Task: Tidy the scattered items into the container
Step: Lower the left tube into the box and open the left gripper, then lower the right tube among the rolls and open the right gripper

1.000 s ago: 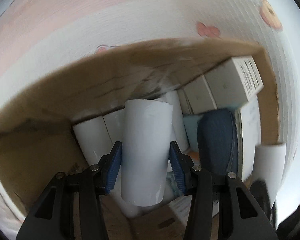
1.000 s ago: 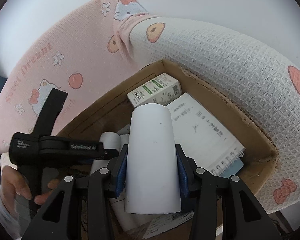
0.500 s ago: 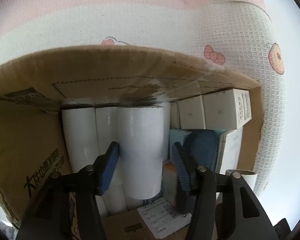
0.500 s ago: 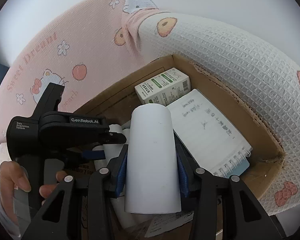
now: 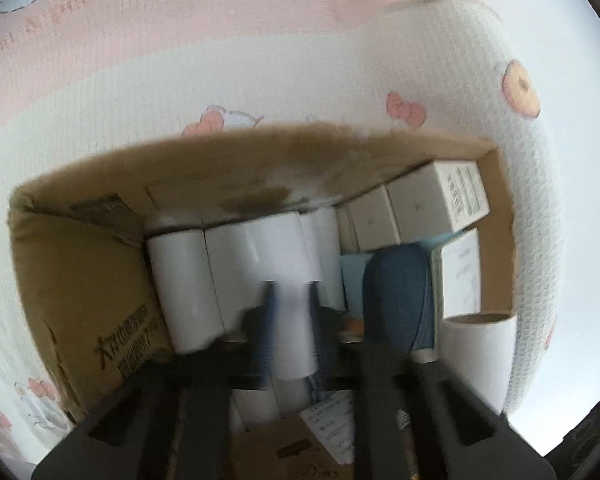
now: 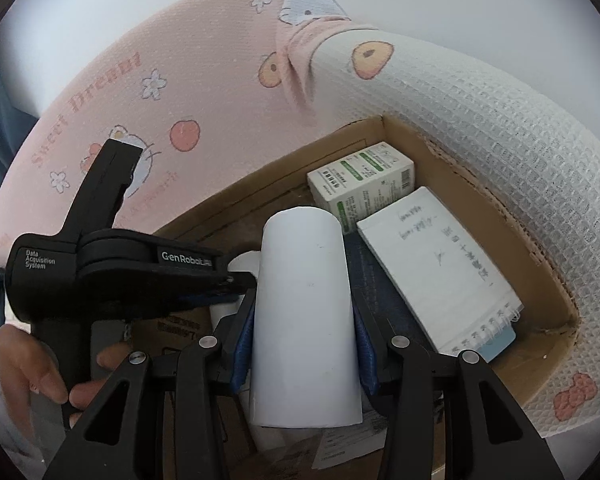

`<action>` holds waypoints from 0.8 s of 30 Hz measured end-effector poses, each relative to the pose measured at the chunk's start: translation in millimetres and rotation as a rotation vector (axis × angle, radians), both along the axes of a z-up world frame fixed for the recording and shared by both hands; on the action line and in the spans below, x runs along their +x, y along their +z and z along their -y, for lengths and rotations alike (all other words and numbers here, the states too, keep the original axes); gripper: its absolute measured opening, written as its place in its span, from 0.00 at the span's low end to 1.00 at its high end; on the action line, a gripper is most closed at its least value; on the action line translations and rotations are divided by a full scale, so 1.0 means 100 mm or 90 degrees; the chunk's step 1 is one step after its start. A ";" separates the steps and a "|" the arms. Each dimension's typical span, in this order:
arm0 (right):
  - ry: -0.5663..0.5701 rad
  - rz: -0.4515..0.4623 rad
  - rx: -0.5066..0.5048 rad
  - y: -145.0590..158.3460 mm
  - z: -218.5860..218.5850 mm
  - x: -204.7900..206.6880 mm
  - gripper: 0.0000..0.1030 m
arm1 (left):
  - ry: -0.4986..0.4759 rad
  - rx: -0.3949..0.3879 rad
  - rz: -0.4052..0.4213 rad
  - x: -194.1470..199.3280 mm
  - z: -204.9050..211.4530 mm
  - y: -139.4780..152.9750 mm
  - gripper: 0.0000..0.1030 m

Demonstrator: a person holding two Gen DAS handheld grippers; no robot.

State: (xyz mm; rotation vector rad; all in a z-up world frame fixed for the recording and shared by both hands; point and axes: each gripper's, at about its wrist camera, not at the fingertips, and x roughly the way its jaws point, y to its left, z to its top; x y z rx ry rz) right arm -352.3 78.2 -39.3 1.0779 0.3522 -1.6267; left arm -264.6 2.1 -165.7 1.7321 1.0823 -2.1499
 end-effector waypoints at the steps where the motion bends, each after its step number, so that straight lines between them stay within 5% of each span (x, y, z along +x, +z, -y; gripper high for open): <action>1: 0.002 -0.001 0.001 0.00 0.01 0.01 0.40 | 0.001 -0.003 -0.004 -0.03 0.01 0.01 0.03; 11: 0.030 0.016 0.006 -0.03 0.08 0.15 0.40 | -0.077 -0.015 -0.084 0.07 0.01 0.26 0.00; 18: 0.064 0.043 0.016 -0.09 0.19 0.30 0.40 | -0.156 -0.202 -0.204 0.21 0.02 0.68 0.00; 24: 0.106 0.055 0.030 -0.12 0.30 0.54 0.40 | -0.246 -0.181 -0.213 0.11 0.09 0.53 0.00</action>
